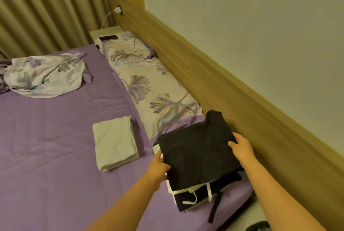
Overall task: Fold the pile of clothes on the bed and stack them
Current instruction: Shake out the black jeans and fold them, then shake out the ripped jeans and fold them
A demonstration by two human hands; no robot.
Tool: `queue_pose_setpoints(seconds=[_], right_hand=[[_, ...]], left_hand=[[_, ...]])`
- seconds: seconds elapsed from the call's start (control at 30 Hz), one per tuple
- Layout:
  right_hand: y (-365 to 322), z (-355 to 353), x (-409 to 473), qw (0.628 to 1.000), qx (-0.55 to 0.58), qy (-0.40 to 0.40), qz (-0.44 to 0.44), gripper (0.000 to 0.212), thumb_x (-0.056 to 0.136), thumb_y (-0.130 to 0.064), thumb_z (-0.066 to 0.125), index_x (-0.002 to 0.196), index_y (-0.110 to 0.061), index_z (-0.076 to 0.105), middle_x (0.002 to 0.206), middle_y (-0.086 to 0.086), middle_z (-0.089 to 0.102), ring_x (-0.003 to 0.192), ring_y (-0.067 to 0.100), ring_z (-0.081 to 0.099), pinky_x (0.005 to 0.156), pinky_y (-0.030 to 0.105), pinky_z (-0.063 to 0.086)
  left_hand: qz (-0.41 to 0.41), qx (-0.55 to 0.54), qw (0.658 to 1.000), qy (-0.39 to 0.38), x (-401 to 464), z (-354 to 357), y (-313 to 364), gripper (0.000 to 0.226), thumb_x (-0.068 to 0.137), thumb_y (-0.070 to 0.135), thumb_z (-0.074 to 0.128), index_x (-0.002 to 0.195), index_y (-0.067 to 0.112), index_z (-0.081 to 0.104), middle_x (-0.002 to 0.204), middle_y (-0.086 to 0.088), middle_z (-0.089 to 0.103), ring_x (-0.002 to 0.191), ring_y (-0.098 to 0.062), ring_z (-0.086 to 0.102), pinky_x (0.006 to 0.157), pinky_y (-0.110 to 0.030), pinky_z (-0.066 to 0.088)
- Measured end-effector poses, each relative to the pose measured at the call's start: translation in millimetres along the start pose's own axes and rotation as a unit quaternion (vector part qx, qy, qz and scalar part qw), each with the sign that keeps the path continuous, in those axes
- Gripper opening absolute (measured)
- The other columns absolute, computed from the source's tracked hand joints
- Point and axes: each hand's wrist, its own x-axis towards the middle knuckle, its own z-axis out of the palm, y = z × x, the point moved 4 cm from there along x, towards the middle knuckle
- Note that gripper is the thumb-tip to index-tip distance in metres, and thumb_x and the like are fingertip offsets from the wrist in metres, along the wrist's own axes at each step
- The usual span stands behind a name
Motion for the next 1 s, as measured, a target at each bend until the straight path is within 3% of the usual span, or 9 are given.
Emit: queue_pose_setpoints(seconds=[0.07, 0.17, 0.23, 0.27, 0.33, 0.47, 0.6, 0.73, 1.0], right_hand=[[6.5, 6.6, 12.8, 1.000, -0.006, -0.016, -0.006, 0.045, 0.098, -0.005, 0.044, 0.143, -0.012, 0.040, 0.145, 0.008, 0.044, 0.133, 0.028, 0.041, 0.110, 0.044, 0.036], [17.4, 28.1, 20.8, 0.996, -0.033, -0.080, -0.008, 0.046, 0.098, -0.004, 0.043, 0.143, -0.015, 0.040, 0.151, 0.008, 0.035, 0.137, 0.026, 0.036, 0.110, 0.037, 0.034], [25.3, 44.4, 20.2, 0.990, -0.071, -0.123, -0.003, 0.042, 0.099, -0.008, 0.044, 0.140, -0.017, 0.045, 0.149, 0.008, 0.038, 0.134, 0.026, 0.040, 0.103, 0.033, 0.039], [28.3, 51.2, 18.6, 0.986, -0.089, -0.139, 0.001, 0.041, 0.099, -0.009, 0.044, 0.140, -0.018, 0.045, 0.146, 0.008, 0.042, 0.131, 0.025, 0.043, 0.100, 0.031, 0.041], [29.9, 62.3, 15.0, 0.981, -0.116, -0.157, 0.005, 0.041, 0.099, -0.011, 0.044, 0.140, -0.018, 0.045, 0.142, 0.009, 0.046, 0.128, 0.025, 0.045, 0.098, 0.032, 0.042], [13.9, 83.3, -1.1, 0.977, -0.121, -0.173, -0.022, 0.042, 0.097, -0.012, 0.050, 0.138, -0.015, 0.045, 0.140, 0.008, 0.048, 0.127, 0.024, 0.046, 0.100, 0.032, 0.041], [-12.8, 115.2, -38.8, 0.971, -0.114, -0.203, -0.056, 0.047, 0.095, -0.012, 0.052, 0.141, -0.016, 0.041, 0.141, 0.007, 0.046, 0.130, 0.023, 0.044, 0.103, 0.032, 0.039], [-39.4, 157.9, -92.9, 0.952, -0.132, -0.249, -0.116, 0.046, 0.096, -0.014, 0.052, 0.141, -0.016, 0.041, 0.141, 0.005, 0.047, 0.129, 0.020, 0.046, 0.103, 0.030, 0.040], [-89.9, 247.9, -203.7, 0.864, -0.261, -0.338, -0.266, 0.042, 0.100, -0.020, 0.042, 0.142, -0.015, 0.037, 0.143, 0.003, 0.045, 0.128, 0.017, 0.046, 0.104, 0.028, 0.038]], left_hand=[[-0.001, 0.038, 0.999, -0.001, 9.0, 6.3, -4.3, 0.082, 0.093, -0.012, 0.044, 0.152, 0.033, 0.008, 0.155, -0.007, 0.024, 0.123, -0.028, 0.046, 0.073, -0.033, 0.058], [-0.040, 0.104, 0.994, -0.024, 21.6, 13.8, -19.5, 0.078, 0.095, -0.006, 0.045, 0.152, 0.033, 0.009, 0.158, -0.007, 0.014, 0.123, -0.026, 0.045, 0.050, -0.015, 0.048], [-0.057, 0.136, 0.988, -0.037, 27.6, 18.9, -26.9, 0.073, 0.096, -0.003, 0.044, 0.152, 0.031, 0.012, 0.158, -0.007, 0.015, 0.137, -0.032, 0.033, 0.071, -0.022, 0.056], [-0.066, 0.139, 0.987, -0.043, 29.3, 21.2, -29.5, 0.071, 0.097, -0.002, 0.044, 0.152, 0.031, 0.013, 0.157, -0.007, 0.016, 0.139, -0.034, 0.029, 0.089, -0.034, 0.054], [-0.077, 0.148, 0.985, -0.043, 30.4, 22.3, -32.1, 0.070, 0.097, 0.001, 0.045, 0.152, 0.029, 0.013, 0.157, -0.007, 0.018, 0.140, -0.034, 0.028, 0.104, -0.049, 0.040], [-0.063, 0.215, 0.975, 0.005, 24.8, 7.2, -28.8, 0.063, 0.096, 0.005, 0.050, 0.150, 0.021, 0.023, 0.149, -0.012, 0.036, 0.132, -0.030, 0.043, 0.107, -0.042, 0.041], [-0.065, 0.208, 0.972, 0.089, 1.3, -27.4, -24.4, 0.049, 0.094, 0.009, 0.055, 0.140, 0.014, 0.040, 0.135, -0.014, 0.051, 0.116, -0.025, 0.056, 0.095, -0.032, 0.048], [-0.041, 0.217, 0.972, 0.086, -31.1, -69.2, -27.3, 0.046, 0.093, 0.014, 0.058, 0.137, 0.013, 0.046, 0.124, -0.013, 0.057, 0.096, -0.019, 0.060, 0.076, -0.022, 0.050], [-0.020, 0.347, 0.923, 0.165, -125.2, -179.4, -67.4, 0.044, 0.093, 0.033, 0.054, 0.135, 0.022, 0.049, 0.126, -0.003, 0.058, 0.107, -0.019, 0.060, 0.094, -0.031, 0.049]])
